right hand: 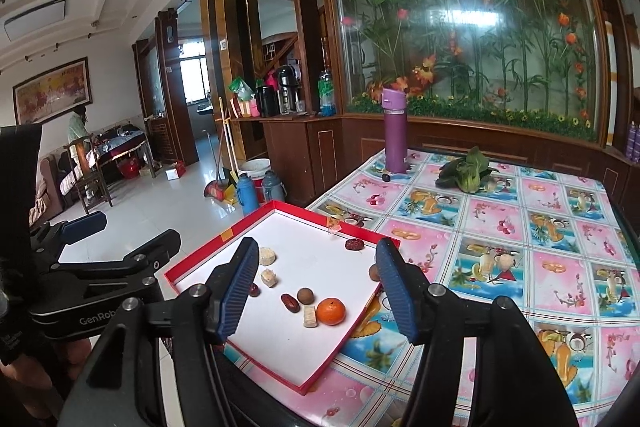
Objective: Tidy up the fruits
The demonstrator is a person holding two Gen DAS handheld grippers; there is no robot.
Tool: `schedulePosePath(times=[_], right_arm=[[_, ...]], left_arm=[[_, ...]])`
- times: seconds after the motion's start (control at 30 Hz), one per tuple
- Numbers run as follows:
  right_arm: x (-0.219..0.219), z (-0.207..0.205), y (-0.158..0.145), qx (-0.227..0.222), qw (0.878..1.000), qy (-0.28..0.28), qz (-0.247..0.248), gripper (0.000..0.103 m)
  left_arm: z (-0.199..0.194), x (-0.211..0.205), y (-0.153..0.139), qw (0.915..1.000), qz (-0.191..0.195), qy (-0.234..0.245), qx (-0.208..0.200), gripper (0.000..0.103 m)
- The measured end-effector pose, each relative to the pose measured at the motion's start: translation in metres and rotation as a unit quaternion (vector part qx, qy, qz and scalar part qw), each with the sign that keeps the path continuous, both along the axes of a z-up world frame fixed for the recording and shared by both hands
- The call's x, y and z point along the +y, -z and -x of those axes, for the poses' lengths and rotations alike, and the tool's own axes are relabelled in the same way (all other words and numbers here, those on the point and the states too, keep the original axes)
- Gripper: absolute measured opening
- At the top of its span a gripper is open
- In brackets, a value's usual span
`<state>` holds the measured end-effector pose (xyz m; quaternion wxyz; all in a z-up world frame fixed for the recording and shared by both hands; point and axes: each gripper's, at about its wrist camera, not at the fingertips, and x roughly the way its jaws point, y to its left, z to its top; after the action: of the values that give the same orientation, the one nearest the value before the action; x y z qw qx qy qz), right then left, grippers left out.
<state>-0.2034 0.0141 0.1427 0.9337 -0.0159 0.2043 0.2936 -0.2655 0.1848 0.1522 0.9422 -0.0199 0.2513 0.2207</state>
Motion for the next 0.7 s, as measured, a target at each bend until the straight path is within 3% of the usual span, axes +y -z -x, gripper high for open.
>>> schedulePosePath(times=[0.7], right_arm=[[-0.0009, 0.0050, 0.0044, 0.008, 1.000, 0.007, -0.001, 0.062]], left_arm=[[0.0069, -0.0065, -0.0033, 0.9999, 0.003, 0.008, -0.010, 0.103]])
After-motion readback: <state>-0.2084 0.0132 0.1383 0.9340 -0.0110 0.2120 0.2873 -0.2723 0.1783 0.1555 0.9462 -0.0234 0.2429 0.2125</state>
